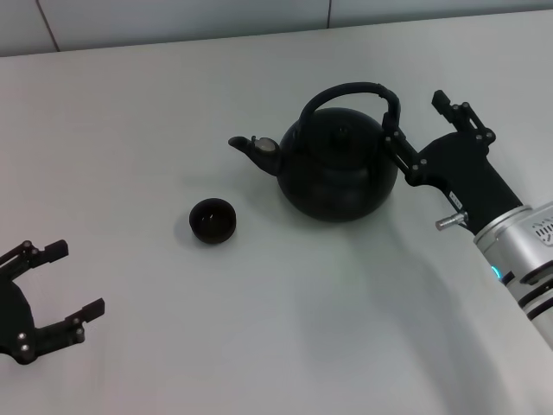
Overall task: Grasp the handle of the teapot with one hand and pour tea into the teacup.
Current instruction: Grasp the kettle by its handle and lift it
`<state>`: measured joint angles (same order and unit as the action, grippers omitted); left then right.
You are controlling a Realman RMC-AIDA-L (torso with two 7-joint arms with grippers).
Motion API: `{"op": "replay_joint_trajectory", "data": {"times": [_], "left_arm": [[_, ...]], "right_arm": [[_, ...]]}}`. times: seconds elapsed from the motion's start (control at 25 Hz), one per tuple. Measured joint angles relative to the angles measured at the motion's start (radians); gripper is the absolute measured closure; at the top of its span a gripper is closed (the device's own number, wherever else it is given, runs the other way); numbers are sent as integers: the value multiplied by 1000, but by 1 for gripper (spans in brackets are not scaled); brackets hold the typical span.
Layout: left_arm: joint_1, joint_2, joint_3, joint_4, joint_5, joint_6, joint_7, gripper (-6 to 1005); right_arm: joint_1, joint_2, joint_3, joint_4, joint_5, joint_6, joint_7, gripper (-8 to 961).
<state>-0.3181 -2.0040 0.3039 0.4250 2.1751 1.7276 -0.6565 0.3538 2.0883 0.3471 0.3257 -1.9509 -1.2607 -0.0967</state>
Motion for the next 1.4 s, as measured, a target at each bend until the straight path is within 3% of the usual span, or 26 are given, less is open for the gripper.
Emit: {"op": "replay_joint_trajectory", "data": {"times": [1.32,1.4], "left_arm": [[1,-11,-10,0,-4,1,7,138],[1,-11,-10,0,-4,1,8,138]], "right_arm": [[30,3,7,-10,1,28,0,261],[31,3,6,-10,1,28,0,348]]}}
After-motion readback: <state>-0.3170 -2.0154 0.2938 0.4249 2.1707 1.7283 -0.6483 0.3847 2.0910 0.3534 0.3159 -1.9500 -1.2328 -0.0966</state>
